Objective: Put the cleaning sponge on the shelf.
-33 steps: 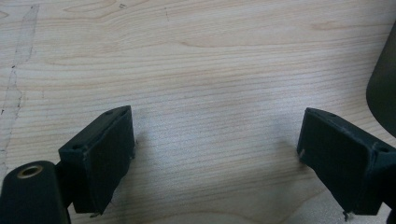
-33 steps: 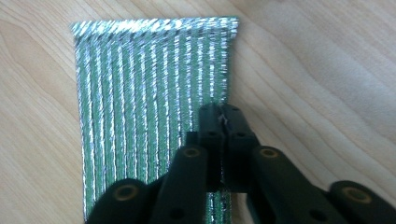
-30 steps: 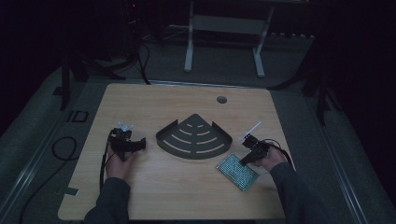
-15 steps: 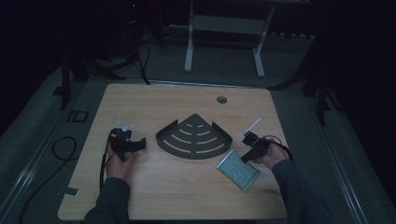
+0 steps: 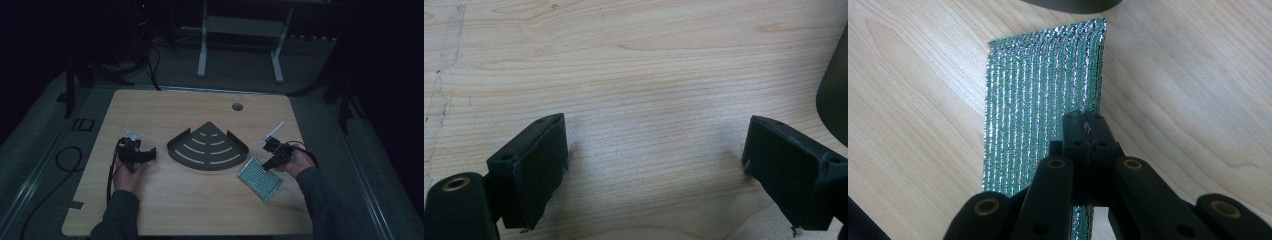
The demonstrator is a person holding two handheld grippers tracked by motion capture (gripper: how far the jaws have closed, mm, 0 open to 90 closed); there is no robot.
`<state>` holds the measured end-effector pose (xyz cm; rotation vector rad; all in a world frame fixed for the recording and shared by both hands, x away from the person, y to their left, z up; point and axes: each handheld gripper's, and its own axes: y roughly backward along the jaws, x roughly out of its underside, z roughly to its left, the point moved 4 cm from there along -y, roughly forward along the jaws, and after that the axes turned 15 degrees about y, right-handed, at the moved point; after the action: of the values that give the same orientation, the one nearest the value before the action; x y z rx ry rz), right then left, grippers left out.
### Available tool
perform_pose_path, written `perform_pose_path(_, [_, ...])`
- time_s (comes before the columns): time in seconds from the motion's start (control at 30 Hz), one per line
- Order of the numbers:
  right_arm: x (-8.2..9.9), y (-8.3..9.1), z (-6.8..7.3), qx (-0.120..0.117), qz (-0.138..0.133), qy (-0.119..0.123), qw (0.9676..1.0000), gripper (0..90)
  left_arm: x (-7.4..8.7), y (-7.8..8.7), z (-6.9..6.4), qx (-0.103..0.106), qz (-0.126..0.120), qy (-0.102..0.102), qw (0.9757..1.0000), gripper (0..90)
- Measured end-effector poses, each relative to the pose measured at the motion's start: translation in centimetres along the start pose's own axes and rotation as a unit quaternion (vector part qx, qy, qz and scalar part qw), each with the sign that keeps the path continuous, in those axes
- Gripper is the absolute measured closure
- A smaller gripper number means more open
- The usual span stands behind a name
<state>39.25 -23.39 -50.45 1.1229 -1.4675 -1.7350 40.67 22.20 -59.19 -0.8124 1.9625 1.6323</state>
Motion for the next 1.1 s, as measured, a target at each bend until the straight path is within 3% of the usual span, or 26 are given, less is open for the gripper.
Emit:
perform_pose_path(0.4, [-0.7, 1.9, -0.2, 0.019, 0.007, 0.008, 0.9998, 89.7, 0.0, 0.0, 0.0, 0.000, 0.000, 0.000, 1.0000, 11.5])
perform_pose_path(1.1, [-2.3, 4.9, -0.5, 0.034, 0.002, 0.019, 0.9993, 89.7, 0.0, 0.0, 0.0, 0.000, -0.001, 0.000, 1.0000, 11.5])
